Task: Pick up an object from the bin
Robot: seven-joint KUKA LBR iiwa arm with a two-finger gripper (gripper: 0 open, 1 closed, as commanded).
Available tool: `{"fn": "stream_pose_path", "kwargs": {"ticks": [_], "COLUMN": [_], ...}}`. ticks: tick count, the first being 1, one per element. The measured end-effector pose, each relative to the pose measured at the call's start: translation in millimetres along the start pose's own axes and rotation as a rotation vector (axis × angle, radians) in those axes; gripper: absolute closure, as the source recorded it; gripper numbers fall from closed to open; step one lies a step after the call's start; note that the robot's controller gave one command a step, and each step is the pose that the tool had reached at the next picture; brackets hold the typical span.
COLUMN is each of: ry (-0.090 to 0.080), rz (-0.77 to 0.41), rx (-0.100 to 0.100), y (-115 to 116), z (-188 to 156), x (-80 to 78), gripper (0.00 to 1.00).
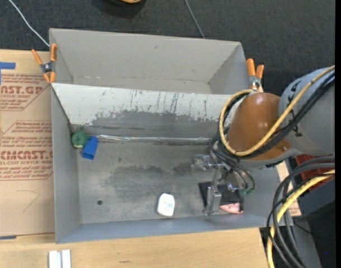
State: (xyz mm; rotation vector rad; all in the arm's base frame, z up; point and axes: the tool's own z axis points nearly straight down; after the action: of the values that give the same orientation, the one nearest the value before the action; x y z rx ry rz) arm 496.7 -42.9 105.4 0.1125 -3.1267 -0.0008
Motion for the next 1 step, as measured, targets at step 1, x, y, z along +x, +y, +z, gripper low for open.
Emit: {"fn": "stream_pose_path", "kwargs": {"ticks": [1], "ry": [-0.014], "rz": [0.067], "rx": [-0.002], "y": [-10.7], "z": [17.1], "x": [-14.6], "gripper": [0.0]}}
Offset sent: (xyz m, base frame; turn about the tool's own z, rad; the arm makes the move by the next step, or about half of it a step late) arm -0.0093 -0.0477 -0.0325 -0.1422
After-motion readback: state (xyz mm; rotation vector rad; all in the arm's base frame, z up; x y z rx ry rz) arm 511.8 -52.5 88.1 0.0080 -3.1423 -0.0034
